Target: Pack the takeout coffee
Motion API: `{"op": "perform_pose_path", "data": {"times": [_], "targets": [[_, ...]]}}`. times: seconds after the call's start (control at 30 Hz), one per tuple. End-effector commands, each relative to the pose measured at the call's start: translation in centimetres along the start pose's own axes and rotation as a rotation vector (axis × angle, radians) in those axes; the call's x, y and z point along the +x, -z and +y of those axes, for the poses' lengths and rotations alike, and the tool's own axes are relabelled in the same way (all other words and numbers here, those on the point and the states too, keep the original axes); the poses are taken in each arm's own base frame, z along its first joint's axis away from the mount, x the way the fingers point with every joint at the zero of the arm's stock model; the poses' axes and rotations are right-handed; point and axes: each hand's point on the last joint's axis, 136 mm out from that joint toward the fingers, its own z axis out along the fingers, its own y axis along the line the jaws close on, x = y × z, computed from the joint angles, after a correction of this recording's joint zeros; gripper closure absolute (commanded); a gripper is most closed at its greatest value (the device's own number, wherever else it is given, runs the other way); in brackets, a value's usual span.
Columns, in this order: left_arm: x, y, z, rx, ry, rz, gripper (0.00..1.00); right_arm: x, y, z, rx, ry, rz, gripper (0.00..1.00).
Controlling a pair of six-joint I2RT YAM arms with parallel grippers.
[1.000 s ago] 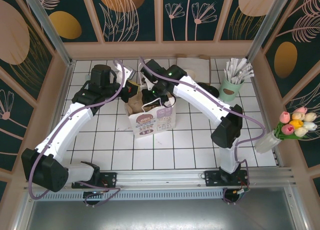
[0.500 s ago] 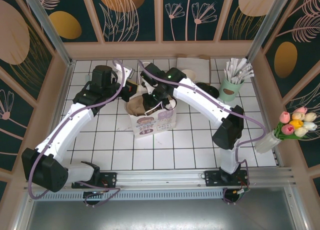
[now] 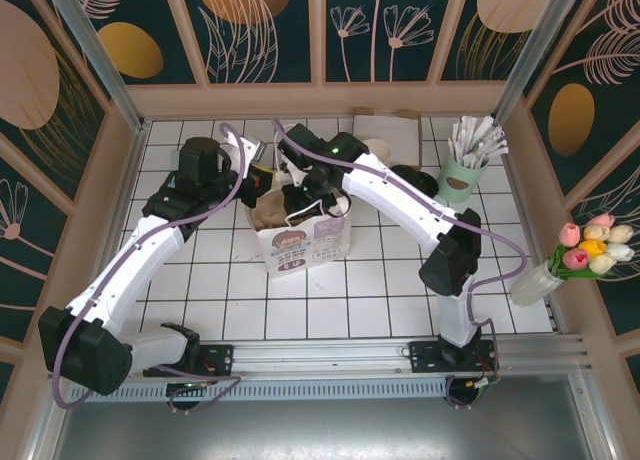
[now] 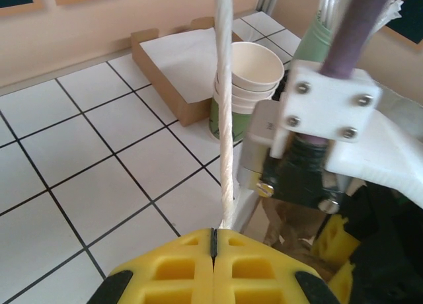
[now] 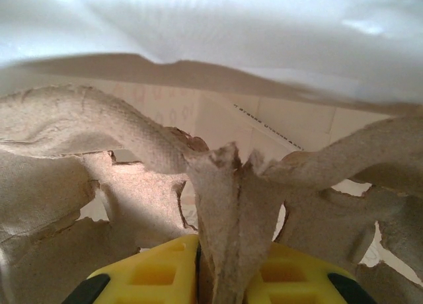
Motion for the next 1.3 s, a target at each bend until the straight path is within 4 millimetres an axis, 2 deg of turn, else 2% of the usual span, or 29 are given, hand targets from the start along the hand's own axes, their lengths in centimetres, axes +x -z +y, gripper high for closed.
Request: {"op": "perform_pose_path", "data": {"times": [0.0,0.17,0.43,0.53,0.7,0.9,1.07,1.13,1.27], "targets": [[-3.7,0.5,0.9,-0.065,-0.020,-0.123,1.00,3.6,0.6,-0.3,0.015,-0.022,0.108,0.82],[-4.4,0.8,1.4,-0.094,-0.002,-0.150,1.00,4.4,0.7,-0.4,0.014,-0.003,0.112,0.82],[-4.6,1.3,1.2,-0.090,0.018,-0.185,1.00,4.7,-0.8,-0.1,-0.021,-0.002,0.167,0.83],[-4.7,1.2,1.4,-0.098,0.035,-0.186,1.00,4.3,0.0,0.5,-0.026,0.030,0.142,0.83],[-4.3,0.8,1.6,-0.102,0.054,-0.171,1.00,4.0,1.7,-0.2,0.035,0.063,0.062,0.84],[-3.6,0.5,1.4,-0.077,0.074,-0.159,1.00,3.8,0.8,-0.5,0.050,0.102,0.051,0.86],[-3.6,0.2,1.2,-0.062,0.082,-0.152,1.00,2.8,2.3,-0.7,0.091,0.123,-0.022,0.88],[-3.7,0.3,1.0,-0.056,0.073,-0.158,1.00,3.2,1.7,-0.4,0.030,0.097,0.019,0.86],[-4.0,0.9,0.1,-0.014,0.036,-0.190,1.00,3.5,-0.6,-1.5,0.044,0.042,0.108,0.85]]}}
